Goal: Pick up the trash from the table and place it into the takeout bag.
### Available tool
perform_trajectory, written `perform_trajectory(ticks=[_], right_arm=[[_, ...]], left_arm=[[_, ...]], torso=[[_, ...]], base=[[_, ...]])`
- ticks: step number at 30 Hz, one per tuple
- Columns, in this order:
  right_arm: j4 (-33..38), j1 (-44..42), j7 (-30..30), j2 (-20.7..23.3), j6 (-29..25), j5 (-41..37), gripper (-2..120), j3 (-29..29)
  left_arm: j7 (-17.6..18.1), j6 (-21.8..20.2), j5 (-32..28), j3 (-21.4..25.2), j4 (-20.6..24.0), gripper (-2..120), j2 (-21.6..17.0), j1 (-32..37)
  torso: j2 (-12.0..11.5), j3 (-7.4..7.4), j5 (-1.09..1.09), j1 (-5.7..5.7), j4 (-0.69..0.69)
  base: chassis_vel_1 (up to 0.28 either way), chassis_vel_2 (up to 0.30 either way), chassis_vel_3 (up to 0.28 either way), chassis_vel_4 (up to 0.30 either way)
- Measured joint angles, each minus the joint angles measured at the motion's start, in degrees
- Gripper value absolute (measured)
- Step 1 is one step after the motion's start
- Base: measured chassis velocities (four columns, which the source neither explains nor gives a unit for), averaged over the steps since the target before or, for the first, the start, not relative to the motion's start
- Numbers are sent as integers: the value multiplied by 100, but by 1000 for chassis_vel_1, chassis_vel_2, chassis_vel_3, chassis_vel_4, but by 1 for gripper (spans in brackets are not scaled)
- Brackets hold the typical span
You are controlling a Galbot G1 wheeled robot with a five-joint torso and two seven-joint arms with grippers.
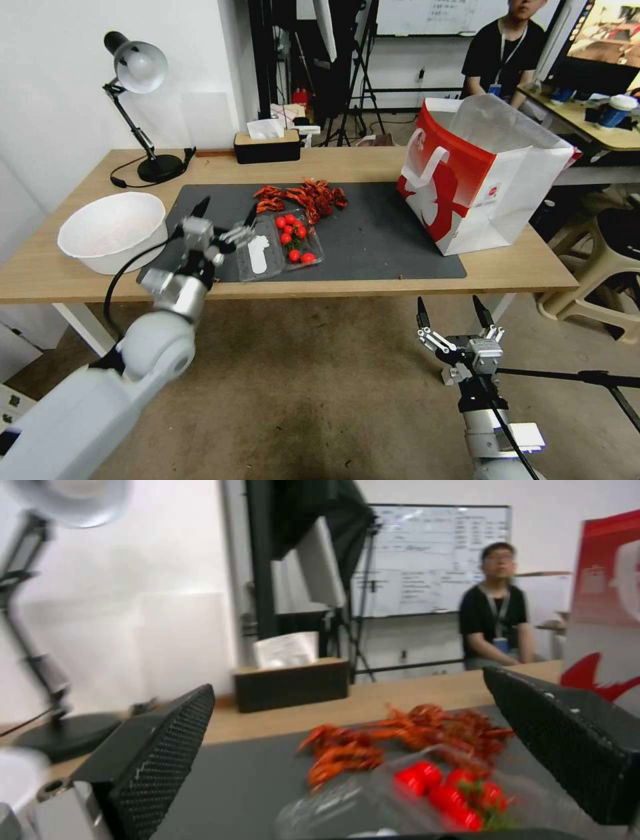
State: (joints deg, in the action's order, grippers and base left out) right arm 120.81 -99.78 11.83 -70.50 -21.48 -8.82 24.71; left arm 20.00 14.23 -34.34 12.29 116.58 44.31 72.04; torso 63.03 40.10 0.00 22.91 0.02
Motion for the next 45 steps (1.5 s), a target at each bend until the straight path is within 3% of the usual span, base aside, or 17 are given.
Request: perform_trajectory(ticks=[5, 19, 25, 35, 45], right_arm=[[45, 13, -67, 53, 53, -63, 100, 23], [107, -5, -90, 118, 93, -107, 100, 66], [102, -3, -115, 134, 135, -170, 100, 85], [90, 51, 46, 77, 359, -331, 100, 60], [63, 43, -13, 79, 395, -380, 100, 51]], left_arm=[[-32, 83, 96, 559, 257, 100, 232, 874], [1, 109, 297, 924, 389, 100, 460, 1630], [193, 576, 918, 1038, 369, 100, 962, 2448], [155, 829, 1110, 1107, 298, 100, 1275, 2825], [153, 858, 1153, 1066, 243, 100, 1283, 2813]], torso=[[0, 0, 1, 0, -3], [0, 0, -1, 0, -2], [0, 1, 0, 0, -2], [0, 1, 0, 1, -2], [-1, 1, 0, 1, -2]], base=[[0, 0, 0, 0], [0, 0, 0, 0], [0, 0, 0, 0], [0, 0, 0, 0], [0, 0, 0, 0]])
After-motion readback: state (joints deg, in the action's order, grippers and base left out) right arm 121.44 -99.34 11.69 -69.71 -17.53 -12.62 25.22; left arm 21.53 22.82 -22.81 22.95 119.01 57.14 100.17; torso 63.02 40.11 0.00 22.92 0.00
